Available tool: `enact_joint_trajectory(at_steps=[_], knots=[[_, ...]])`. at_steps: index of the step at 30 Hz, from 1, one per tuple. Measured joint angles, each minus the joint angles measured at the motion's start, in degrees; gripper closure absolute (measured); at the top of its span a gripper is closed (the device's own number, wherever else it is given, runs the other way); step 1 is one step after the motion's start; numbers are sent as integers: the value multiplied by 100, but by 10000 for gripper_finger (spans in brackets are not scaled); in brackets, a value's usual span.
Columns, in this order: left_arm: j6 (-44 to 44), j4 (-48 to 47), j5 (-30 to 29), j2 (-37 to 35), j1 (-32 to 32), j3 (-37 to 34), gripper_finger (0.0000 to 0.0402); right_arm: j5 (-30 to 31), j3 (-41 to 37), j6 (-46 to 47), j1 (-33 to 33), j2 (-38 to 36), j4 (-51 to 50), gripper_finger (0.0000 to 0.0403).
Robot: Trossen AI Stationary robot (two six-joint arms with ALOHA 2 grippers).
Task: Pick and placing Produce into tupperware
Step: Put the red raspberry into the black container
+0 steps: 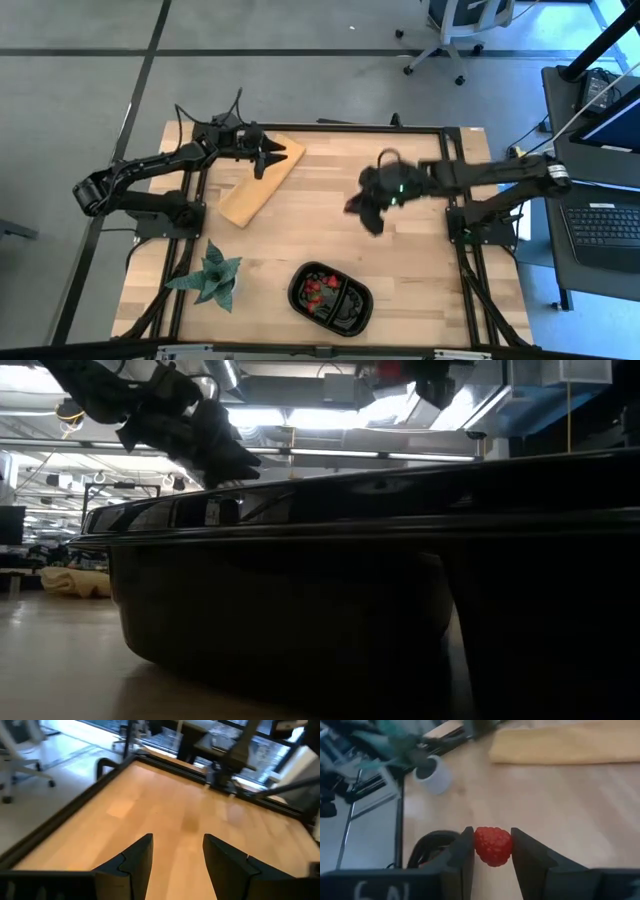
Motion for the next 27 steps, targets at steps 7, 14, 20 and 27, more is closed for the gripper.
enact_joint_trajectory(at_steps=[7, 14, 20, 27], knots=[[-162, 306, -188, 0, -1080, 0, 235, 675, 0, 92, 1317, 595, 525, 289], [-158, 360, -1422, 1, -2186, 0, 235, 892, 0, 126, 2021, 1334, 1090, 288], [-256, 363, -1685, -1, -2690, 0, 235, 914, 0, 351, 2228, 2070, 1220, 289], [-368, 368, -2002, -1, -3021, 0, 235, 914, -2, 380, 2358, 2705, 1418, 287]])
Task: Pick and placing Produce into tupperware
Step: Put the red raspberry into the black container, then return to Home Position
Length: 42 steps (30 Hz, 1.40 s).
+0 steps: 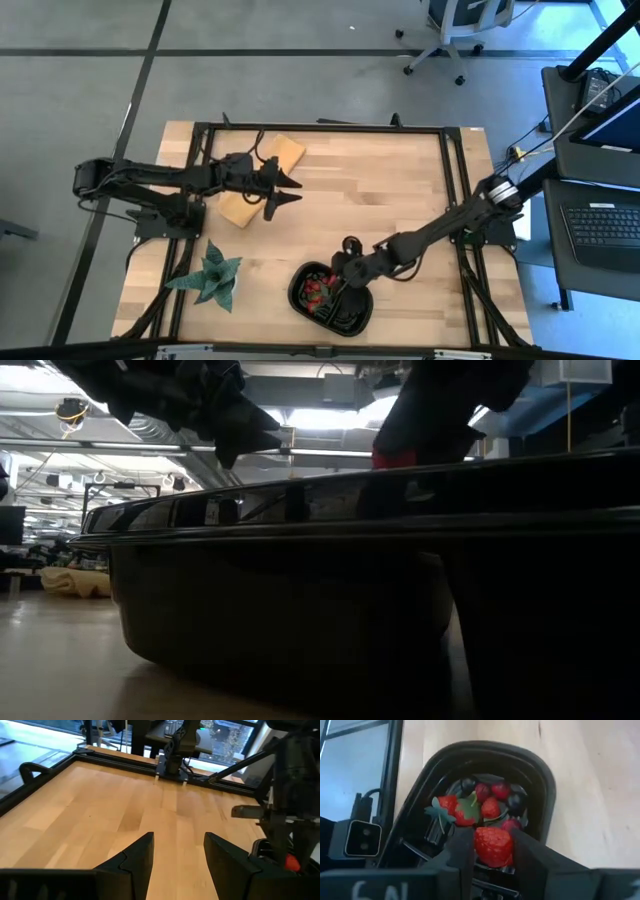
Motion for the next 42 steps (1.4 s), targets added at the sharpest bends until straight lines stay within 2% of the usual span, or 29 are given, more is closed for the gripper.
enact_joint_trajectory(at_steps=[6, 18, 30, 42], knots=[[-35, -26, -424, 2, -285, 0, 235, -2, -1, 0, 17, 270, 340, 287], [-36, -65, -444, 0, -525, 0, 235, -121, -1, 57, 17, 685, 579, 284], [-55, -67, -441, 2, -590, 0, 235, -190, -1, 95, 17, 688, 623, 281], [-56, -70, -441, 0, -590, 0, 235, -190, -1, 63, 13, 688, 619, 225]])
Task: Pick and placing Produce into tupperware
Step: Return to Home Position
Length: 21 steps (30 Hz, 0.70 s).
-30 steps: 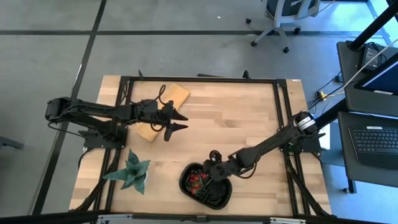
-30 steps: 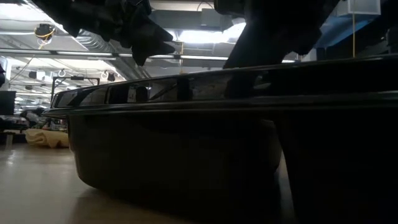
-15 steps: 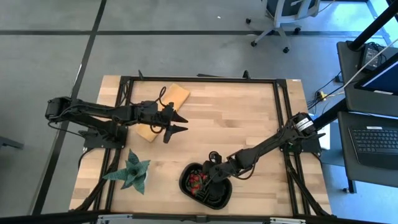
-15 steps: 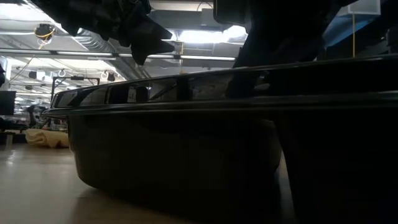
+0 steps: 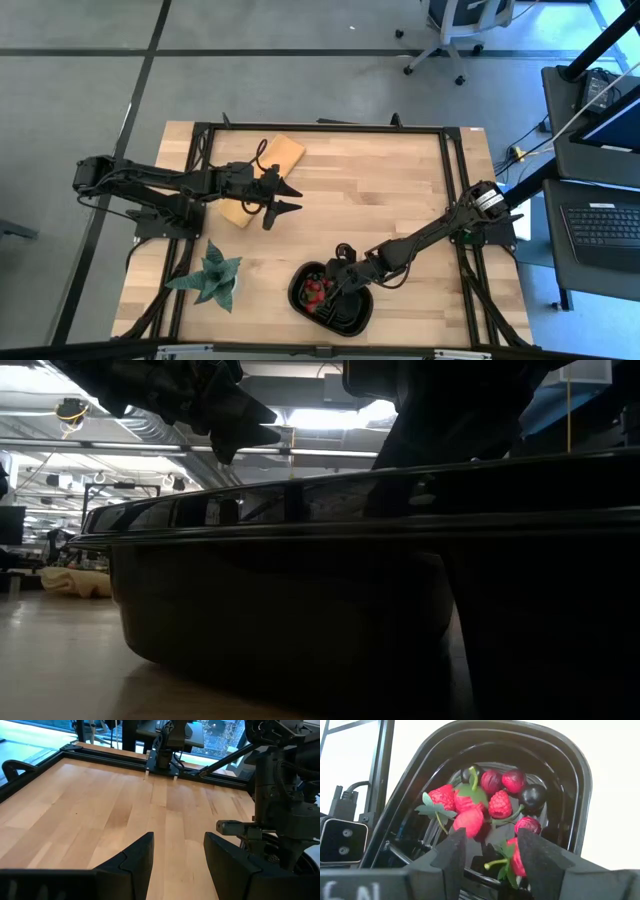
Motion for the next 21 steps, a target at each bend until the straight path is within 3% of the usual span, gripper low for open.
enact_joint_trajectory(at_steps=[8, 15, 21], knots=[[-91, 33, 2, 1, 0, 0, 235, -212, -11, 81, -180, -463, -159, 209], [-236, 177, 9, -330, 103, 0, 235, -43, -9, -386, -794, -2042, -1001, 213], [-242, 140, 38, -1260, 533, 2, 235, 5, -3, -1782, -1408, -3503, -1202, 213]])
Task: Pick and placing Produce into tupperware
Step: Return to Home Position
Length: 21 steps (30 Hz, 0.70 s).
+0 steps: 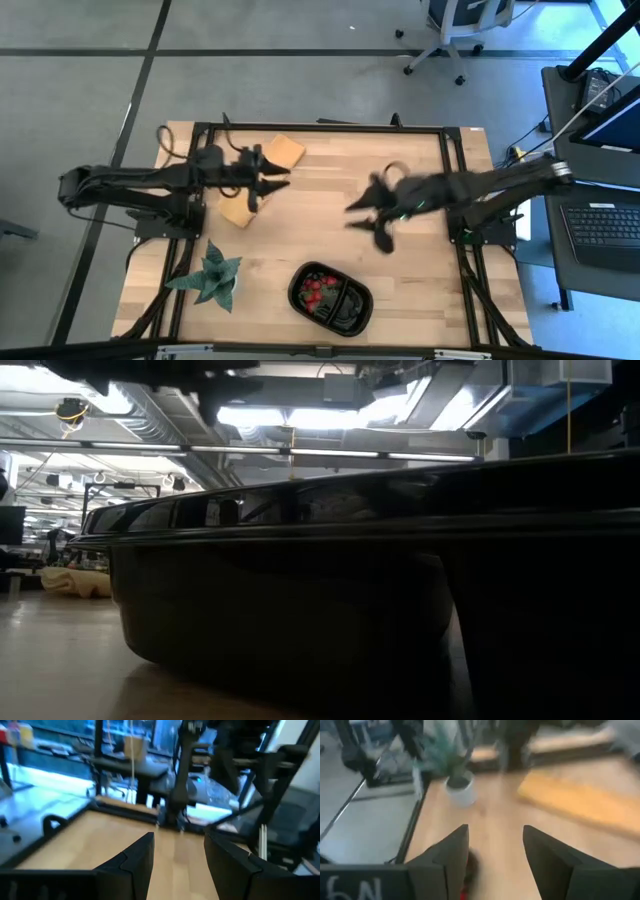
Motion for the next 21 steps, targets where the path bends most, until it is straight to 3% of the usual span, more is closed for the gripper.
enact_joint_trajectory(at_steps=[8, 14, 18, 21], knots=[[419, -1267, 89, -1194, 614, 0, 235, 17, 5, -973, -1274, -1321, -964, 214], [815, -1732, -580, -1653, 980, 0, 235, 36, -17, -1397, -2022, -1626, -1227, 215], [1070, -1738, -752, -1807, 1163, 0, 235, -31, -669, -1565, -2367, -1911, -672, 215], [1128, -1742, -758, -1893, 1293, 0, 235, -500, -1470, -1563, -2625, -2288, 102, 215]])
